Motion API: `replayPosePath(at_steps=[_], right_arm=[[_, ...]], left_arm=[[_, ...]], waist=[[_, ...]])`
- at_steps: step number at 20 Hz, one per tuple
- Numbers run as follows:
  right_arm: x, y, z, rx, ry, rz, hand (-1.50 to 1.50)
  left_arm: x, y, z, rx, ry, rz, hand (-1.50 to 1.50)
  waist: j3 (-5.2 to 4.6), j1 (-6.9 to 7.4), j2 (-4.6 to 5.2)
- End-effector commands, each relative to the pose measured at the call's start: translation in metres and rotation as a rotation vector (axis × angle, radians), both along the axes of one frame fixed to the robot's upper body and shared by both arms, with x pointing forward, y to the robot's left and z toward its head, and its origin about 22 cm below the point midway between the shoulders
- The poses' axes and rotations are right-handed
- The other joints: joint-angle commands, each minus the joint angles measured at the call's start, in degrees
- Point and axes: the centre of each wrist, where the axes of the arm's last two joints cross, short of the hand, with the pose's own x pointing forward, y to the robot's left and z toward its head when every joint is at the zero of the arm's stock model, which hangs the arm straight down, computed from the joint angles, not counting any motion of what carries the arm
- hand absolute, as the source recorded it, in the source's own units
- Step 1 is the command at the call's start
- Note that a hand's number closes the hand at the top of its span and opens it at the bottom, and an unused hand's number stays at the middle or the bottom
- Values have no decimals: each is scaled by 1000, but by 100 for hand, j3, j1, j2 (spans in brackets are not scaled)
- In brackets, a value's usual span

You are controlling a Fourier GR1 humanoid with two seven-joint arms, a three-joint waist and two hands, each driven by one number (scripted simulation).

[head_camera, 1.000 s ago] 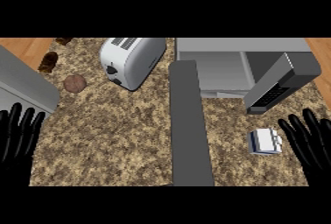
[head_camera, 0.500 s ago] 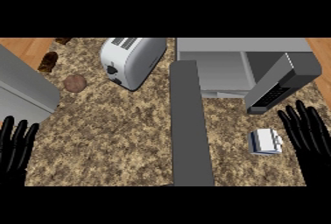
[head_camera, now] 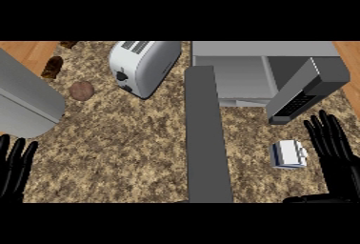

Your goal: Pick up the milk, place it into the microwave and close the microwave

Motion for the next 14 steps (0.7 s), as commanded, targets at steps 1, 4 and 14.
replayPosePath(at_steps=[1, 4, 14], right_arm=[[9, -26, -25, -12, 30, -45, -150], [0, -38, -34, -28, 28, -59, -150], [-2, -63, -90, -56, 51, -36, -150]], left_arm=[[-15, 3, -4, 13, 4, -4, -150], [1, 12, 2, 3, 1, 5, -150], [-6, 10, -7, -1, 3, 0, -150]], waist=[[1, 24, 0], [0, -9, 2], [1, 1, 3]])
